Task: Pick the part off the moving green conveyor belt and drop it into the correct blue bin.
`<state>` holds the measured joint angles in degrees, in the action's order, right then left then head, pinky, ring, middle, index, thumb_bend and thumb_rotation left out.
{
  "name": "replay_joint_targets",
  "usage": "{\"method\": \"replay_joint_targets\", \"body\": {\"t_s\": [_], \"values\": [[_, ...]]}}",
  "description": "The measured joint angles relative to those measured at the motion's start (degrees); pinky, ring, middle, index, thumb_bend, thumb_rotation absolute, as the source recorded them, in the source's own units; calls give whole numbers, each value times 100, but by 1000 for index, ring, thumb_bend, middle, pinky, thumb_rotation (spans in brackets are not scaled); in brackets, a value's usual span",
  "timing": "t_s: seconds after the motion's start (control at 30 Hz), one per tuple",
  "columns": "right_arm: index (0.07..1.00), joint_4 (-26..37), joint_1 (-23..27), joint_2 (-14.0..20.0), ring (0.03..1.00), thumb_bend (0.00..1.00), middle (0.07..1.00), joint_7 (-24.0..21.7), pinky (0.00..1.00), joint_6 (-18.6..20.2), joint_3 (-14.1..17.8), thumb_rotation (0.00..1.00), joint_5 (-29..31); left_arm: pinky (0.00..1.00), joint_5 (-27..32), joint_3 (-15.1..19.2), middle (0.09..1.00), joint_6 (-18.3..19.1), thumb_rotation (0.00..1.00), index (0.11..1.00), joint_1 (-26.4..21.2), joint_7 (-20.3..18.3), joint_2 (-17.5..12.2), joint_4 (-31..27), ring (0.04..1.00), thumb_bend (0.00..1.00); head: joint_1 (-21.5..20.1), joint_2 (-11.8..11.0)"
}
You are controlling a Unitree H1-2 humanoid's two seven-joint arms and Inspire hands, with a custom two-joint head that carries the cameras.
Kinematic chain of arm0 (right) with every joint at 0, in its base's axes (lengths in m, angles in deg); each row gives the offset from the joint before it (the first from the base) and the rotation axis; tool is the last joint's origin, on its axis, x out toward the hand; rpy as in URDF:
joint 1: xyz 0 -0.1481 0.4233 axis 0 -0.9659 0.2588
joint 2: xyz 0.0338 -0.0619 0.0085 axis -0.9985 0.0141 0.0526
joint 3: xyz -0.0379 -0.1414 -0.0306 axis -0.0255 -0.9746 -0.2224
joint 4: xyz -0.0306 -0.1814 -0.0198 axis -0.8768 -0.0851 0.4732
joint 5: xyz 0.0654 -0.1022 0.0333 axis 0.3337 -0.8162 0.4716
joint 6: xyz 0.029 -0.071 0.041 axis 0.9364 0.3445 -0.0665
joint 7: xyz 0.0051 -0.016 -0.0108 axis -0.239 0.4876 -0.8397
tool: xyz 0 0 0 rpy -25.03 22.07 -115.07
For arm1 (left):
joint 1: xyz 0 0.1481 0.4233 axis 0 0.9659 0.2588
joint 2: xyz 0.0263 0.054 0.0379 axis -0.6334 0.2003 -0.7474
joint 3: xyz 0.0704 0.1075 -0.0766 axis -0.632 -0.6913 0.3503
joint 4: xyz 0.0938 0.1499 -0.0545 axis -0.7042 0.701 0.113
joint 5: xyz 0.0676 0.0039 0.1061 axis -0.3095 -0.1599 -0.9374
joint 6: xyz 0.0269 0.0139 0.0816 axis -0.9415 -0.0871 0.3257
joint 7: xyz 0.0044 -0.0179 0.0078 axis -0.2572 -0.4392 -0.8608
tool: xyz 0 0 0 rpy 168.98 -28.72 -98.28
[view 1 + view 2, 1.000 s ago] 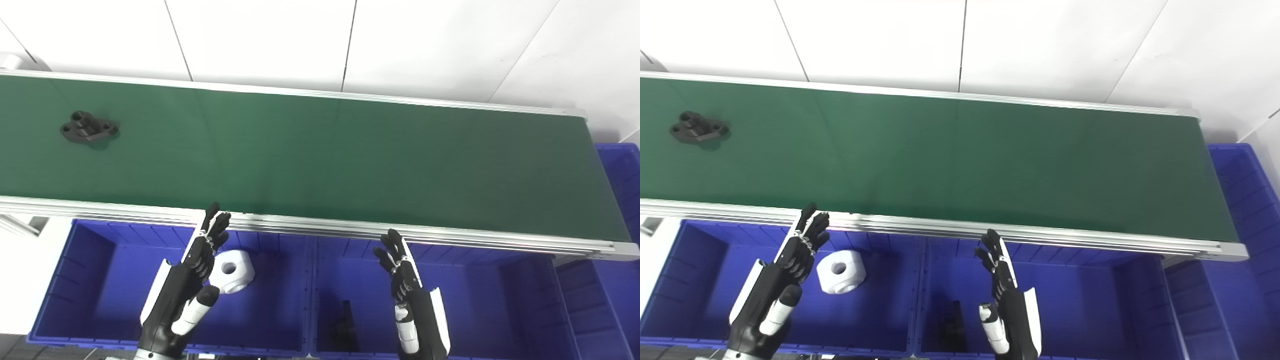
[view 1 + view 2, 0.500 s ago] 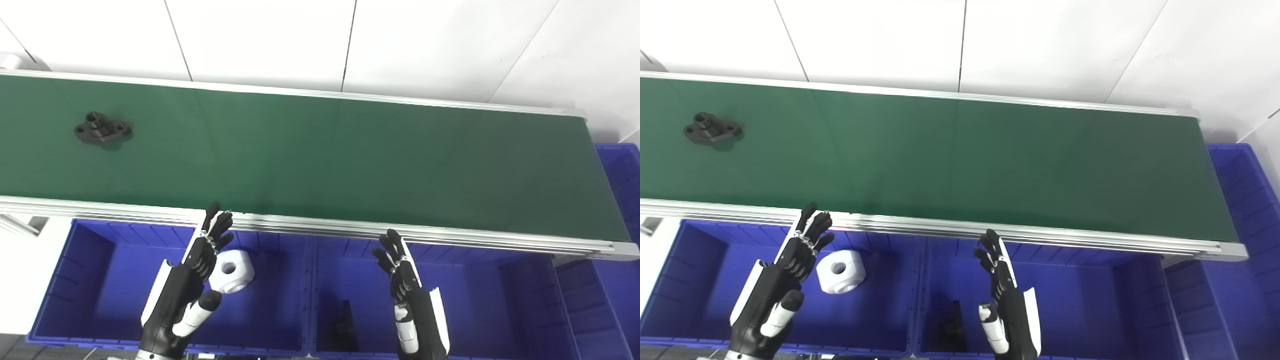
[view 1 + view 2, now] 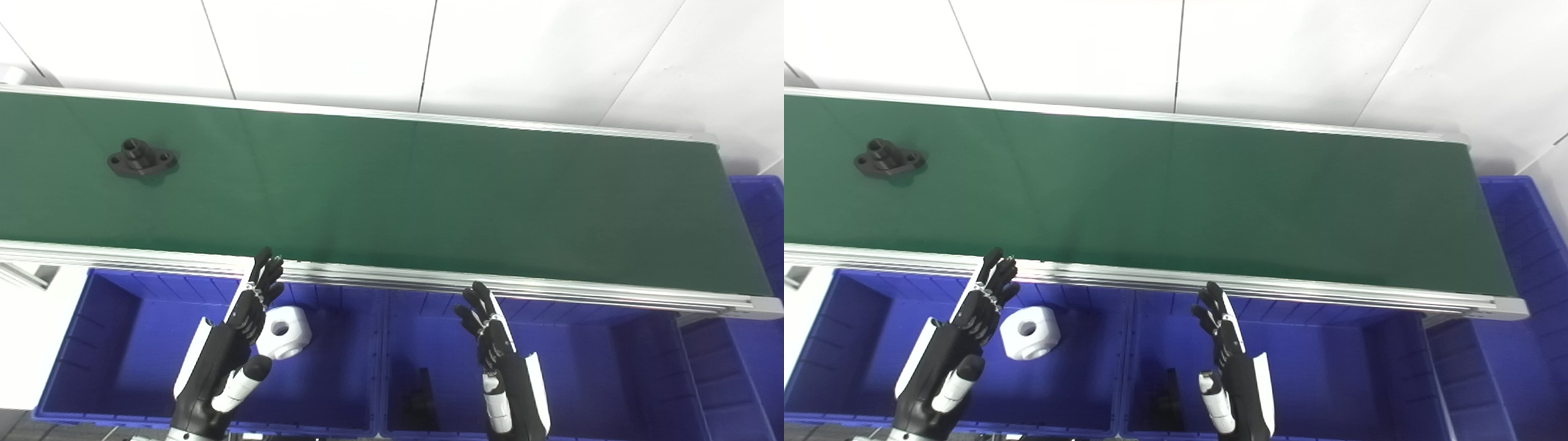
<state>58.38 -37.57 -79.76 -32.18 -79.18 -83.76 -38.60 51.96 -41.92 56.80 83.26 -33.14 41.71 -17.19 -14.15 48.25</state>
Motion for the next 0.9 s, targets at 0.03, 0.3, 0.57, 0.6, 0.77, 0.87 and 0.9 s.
{"method": "replay_joint_targets", "body": {"t_s": [0.03, 0.3, 0.57, 0.6, 0.77, 0.87, 0.9], "values": [[956, -1, 1, 0, 885, 913, 928, 0, 916, 0, 0, 1000, 0, 947, -2, 2, 978, 0, 849, 1000, 0, 0, -3, 0, 981, 811, -9, 0], [957, -56, 17, -3, 890, 921, 931, 0, 922, 0, -1, 1000, -1, 969, 0, -2, 980, 1, 848, 1000, 1, 0, -39, 0, 990, 807, -44, 9], [958, -56, 17, -4, 889, 918, 932, 0, 929, 0, -3, 1000, 13, 979, 7, -12, 992, 8, 850, 1000, 0, 0, -46, -5, 996, 813, -62, 35], [958, -55, 17, -4, 889, 922, 932, 0, 930, 0, -3, 1000, 13, 976, 17, -18, 988, 21, 844, 1000, 0, 1, -46, -12, 993, 811, -62, 35], [957, -55, 17, -4, 886, 923, 927, -1, 932, 1, -4, 1000, 10, 966, 17, -20, 983, 87, 853, 1000, 2, 2, -43, -21, 989, 807, -70, 27], [957, -55, 17, -4, 887, 918, 928, 0, 931, 1, -4, 1000, 10, 982, 10, -20, 990, 93, 857, 1000, 2, 3, -44, -34, 998, 844, -70, 27], [957, -55, 17, -4, 887, 916, 928, 0, 931, 1, -4, 1000, 9, 983, 13, -21, 990, 95, 857, 1000, 2, 3, -45, -38, 999, 853, -70, 27]]}}
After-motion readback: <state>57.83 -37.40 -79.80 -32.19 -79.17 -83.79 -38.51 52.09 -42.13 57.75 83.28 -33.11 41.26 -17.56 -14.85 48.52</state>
